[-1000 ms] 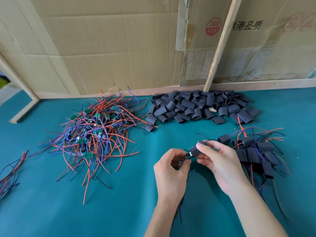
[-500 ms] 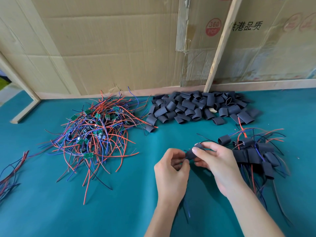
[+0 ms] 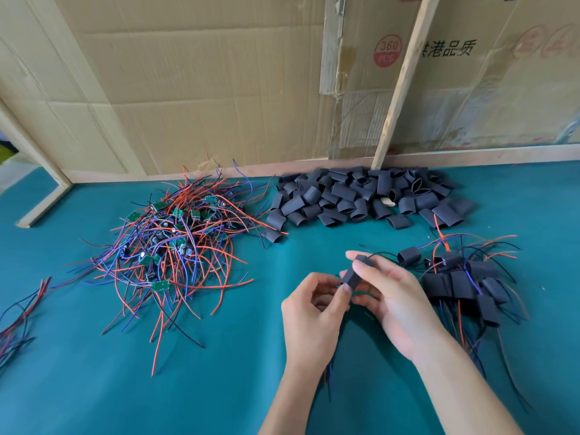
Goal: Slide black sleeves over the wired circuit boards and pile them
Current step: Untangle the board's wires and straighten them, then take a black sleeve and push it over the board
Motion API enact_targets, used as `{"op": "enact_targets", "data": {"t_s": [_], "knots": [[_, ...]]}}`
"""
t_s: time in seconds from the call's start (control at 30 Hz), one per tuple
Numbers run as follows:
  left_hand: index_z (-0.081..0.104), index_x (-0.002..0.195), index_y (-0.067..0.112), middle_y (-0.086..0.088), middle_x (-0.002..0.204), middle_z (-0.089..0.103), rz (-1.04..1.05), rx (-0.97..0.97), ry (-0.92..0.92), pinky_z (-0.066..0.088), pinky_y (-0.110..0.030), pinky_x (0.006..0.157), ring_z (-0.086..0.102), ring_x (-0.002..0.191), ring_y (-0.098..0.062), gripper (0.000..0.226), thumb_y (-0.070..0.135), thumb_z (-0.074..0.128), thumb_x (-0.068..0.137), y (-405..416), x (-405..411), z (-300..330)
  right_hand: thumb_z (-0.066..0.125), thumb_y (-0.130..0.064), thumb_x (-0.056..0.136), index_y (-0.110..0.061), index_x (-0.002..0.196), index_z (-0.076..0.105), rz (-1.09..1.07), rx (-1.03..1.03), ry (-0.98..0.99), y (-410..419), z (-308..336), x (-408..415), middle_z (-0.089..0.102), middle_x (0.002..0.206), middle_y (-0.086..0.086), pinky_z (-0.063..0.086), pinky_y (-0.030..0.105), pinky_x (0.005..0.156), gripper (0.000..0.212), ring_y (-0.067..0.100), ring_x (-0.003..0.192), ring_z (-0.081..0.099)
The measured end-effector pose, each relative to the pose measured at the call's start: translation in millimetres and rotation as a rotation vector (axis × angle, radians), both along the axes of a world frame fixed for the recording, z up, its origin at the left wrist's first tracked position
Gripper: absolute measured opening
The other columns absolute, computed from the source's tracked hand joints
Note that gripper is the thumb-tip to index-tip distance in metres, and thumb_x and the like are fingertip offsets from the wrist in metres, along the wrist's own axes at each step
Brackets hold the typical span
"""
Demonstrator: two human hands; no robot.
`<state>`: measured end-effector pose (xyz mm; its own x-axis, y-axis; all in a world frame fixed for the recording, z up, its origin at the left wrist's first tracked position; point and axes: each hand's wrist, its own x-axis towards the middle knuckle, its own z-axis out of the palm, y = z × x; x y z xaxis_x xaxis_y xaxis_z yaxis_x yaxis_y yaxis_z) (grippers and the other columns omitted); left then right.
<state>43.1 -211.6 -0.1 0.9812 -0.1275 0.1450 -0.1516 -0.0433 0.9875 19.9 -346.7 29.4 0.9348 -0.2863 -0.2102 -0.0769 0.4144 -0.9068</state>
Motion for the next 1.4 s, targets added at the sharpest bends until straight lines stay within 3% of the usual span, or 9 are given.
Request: {"op": "enact_targets", "data": {"t_s": [0.3,0.47,0.6,0.7,0.77,0.9,1.1,1.27,1.4], "knots": [[0.063,0.073,0.025,0.006,0.063,0.066,-0.041,-0.017,0.036,0.05,-0.021,0.056,0.068,0.06,-0.014,0.025,0.043,0.061,0.089,-2,-4,4,0.075,-0.019,0.082,-0.011,0.091,0.078,-0.31,-0.088,-0.1,-45,31,-13,0.074,0.076,0.007,0.047,0.016,0.051,0.012,0.012,0.064,0.065],[0.062,0.074,0.023,0.003,0.063,0.064,-0.02,0.006,0.019,0.049,-0.022,0.054,0.069,0.059,-0.012,0.019,0.026,0.059,0.092,-3,0,-2,0.078,-0.036,0.09,-0.03,0.09,0.081,-0.361,-0.844,0.2,-104,53,-27,0.074,0.079,0.007,0.049,0.024,0.056,0.007,0.02,0.063,0.06],[0.062,0.073,0.023,-0.001,0.062,0.064,-0.011,0.003,0.01,0.048,-0.021,0.053,0.067,0.055,-0.012,0.019,0.019,0.059,0.091,-4,0,-3,0.068,-0.062,0.087,-0.019,0.117,0.073,-0.31,-1.53,0.574,-111,73,-14,0.076,0.109,0.01,0.051,0.045,0.089,0.053,0.038,0.112,0.065],[0.063,0.075,0.022,-0.001,0.063,0.064,-0.004,0.002,0.003,0.047,-0.018,0.054,0.067,0.056,-0.011,0.015,0.019,0.057,0.089,-5,0,-3,0.07,-0.046,0.089,-0.026,0.098,0.075,-0.315,-1.497,0.289,-69,87,16,0.077,0.094,-0.002,0.052,0.042,0.086,0.023,0.034,0.102,0.067],[0.063,0.075,0.023,0.003,0.064,0.065,0.003,-0.002,-0.002,0.049,-0.02,0.055,0.067,0.055,-0.01,0.013,0.021,0.055,0.085,-5,1,-2,0.068,-0.035,0.093,-0.031,0.092,0.073,-0.08,-1.535,0.121,-28,87,43,0.07,0.084,-0.016,0.053,0.039,0.087,0.006,0.028,0.098,0.066],[0.065,0.076,0.023,0.006,0.064,0.067,0.019,-0.018,-0.018,0.051,-0.021,0.059,0.065,0.054,-0.01,0.013,0.021,0.052,0.079,-4,1,0,0.052,-0.017,0.102,-0.026,0.126,0.065,0.456,-1.685,0.007,44,61,105,0.056,0.117,0.0,0.045,0.041,0.099,0.029,0.029,0.12,0.054],[0.05,0.062,0.037,0.018,0.055,0.048,-0.017,-0.02,-0.037,0.033,-0.018,0.051,0.037,0.053,-0.003,0.036,0.011,0.057,0.086,-2,0,2,0.062,-0.032,0.099,-0.027,0.153,0.039,0.534,-1.732,0.163,77,33,156,0.043,0.145,0.011,0.047,0.05,0.104,0.059,0.037,0.137,0.039],[0.047,0.062,0.036,0.018,0.056,0.043,-0.007,-0.03,-0.068,0.029,-0.019,0.051,0.031,0.056,-0.004,0.038,0.01,0.058,0.087,-1,1,3,0.063,-0.021,0.093,-0.016,0.112,0.053,0.461,-1.717,0.148,82,28,164,0.046,0.115,0.008,0.051,0.044,0.084,0.022,0.034,0.11,0.053],[0.043,0.062,0.034,0.015,0.055,0.041,-0.004,-0.024,-0.066,0.027,-0.02,0.05,0.03,0.056,-0.006,0.037,0.01,0.059,0.086,-1,1,1,0.06,-0.019,0.094,-0.014,0.108,0.055,0.417,-1.712,0.14,84,29,157,0.055,0.116,0.008,0.052,0.045,0.086,0.016,0.035,0.105,0.059]]}}
